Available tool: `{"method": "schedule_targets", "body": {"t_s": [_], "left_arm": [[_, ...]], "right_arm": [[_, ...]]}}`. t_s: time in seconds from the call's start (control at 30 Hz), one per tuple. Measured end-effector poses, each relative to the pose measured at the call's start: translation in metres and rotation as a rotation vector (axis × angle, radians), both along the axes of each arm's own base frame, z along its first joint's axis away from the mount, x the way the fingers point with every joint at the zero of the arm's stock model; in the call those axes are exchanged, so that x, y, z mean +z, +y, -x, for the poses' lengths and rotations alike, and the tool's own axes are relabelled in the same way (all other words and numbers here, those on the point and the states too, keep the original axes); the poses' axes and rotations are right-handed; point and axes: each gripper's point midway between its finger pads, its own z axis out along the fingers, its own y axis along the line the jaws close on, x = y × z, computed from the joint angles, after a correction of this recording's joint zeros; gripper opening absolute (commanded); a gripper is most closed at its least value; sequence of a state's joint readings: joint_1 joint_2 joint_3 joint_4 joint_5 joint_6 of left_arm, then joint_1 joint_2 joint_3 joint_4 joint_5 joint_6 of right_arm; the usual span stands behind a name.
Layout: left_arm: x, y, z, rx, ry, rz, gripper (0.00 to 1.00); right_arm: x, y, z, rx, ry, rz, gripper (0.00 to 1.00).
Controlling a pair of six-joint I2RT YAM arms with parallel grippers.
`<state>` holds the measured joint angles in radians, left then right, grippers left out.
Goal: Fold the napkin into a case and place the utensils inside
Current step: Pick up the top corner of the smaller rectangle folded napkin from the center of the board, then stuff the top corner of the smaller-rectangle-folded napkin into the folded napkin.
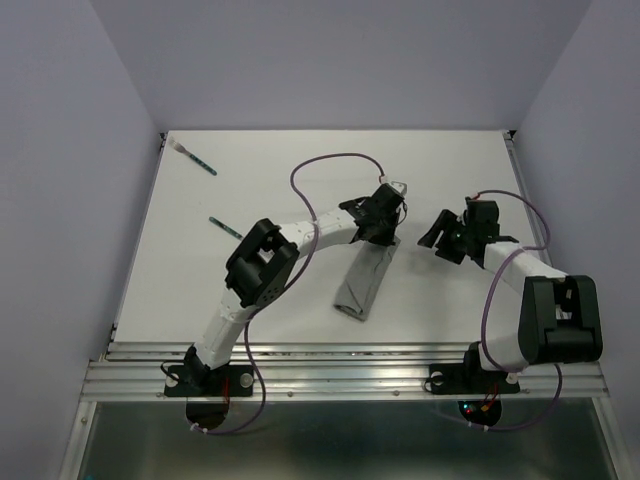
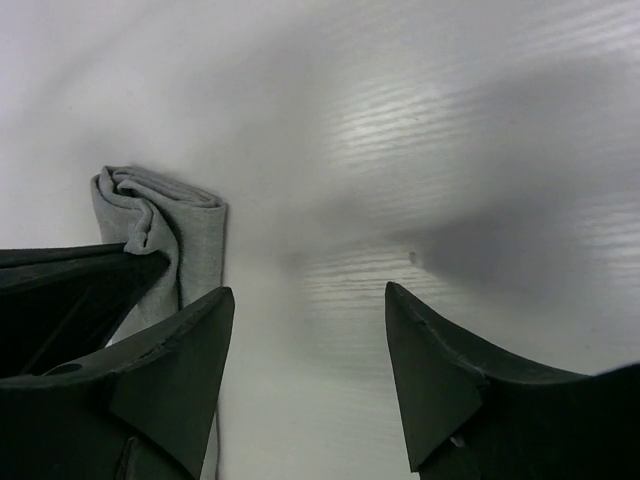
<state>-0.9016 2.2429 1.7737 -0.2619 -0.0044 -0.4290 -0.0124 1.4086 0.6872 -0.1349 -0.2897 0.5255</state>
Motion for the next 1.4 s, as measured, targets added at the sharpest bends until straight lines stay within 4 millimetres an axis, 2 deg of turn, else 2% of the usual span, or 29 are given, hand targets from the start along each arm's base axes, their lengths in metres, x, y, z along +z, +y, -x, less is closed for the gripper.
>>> {"method": "schedule_targets", "body": {"t_s": [0.17, 0.3, 0.5, 0.67, 0.8, 1.03, 1.33, 1.4], "left_arm": [[0.01, 0.012, 0.006, -0.002, 0.054, 0.103, 0.0], [0.017, 0.018, 0.01, -0.004, 0.082, 0.167, 0.0], [0.03, 0.016, 0.016, -0.023, 0.101, 0.255, 0.0], [0.041, 0.017, 0.017, -0.019, 0.103, 0.306, 0.0], [0.048, 0.015, 0.015, -0.015, 0.099, 0.334, 0.0], [0.051, 0.011, 0.015, -0.011, 0.107, 0.357, 0.0], [0.053, 0.01, 0.015, -0.005, 0.113, 0.37, 0.0], [0.053, 0.009, 0.016, -0.006, 0.115, 0.371, 0.0]], "right_arm": [[0.009, 0.027, -0.006, 0.097, -0.054, 0.051, 0.79], [0.012, 0.043, -0.006, 0.148, -0.095, 0.093, 0.76], [0.015, 0.05, -0.005, 0.205, -0.134, 0.13, 0.72], [0.012, 0.054, -0.003, 0.252, -0.14, 0.158, 0.65], [0.01, 0.07, 0.003, 0.311, -0.147, 0.175, 0.58], [0.0, 0.087, 0.011, 0.369, -0.132, 0.214, 0.52], [-0.009, 0.086, 0.004, 0.345, -0.121, 0.316, 0.33], [-0.009, 0.085, 0.0, 0.335, -0.124, 0.341, 0.33]]}}
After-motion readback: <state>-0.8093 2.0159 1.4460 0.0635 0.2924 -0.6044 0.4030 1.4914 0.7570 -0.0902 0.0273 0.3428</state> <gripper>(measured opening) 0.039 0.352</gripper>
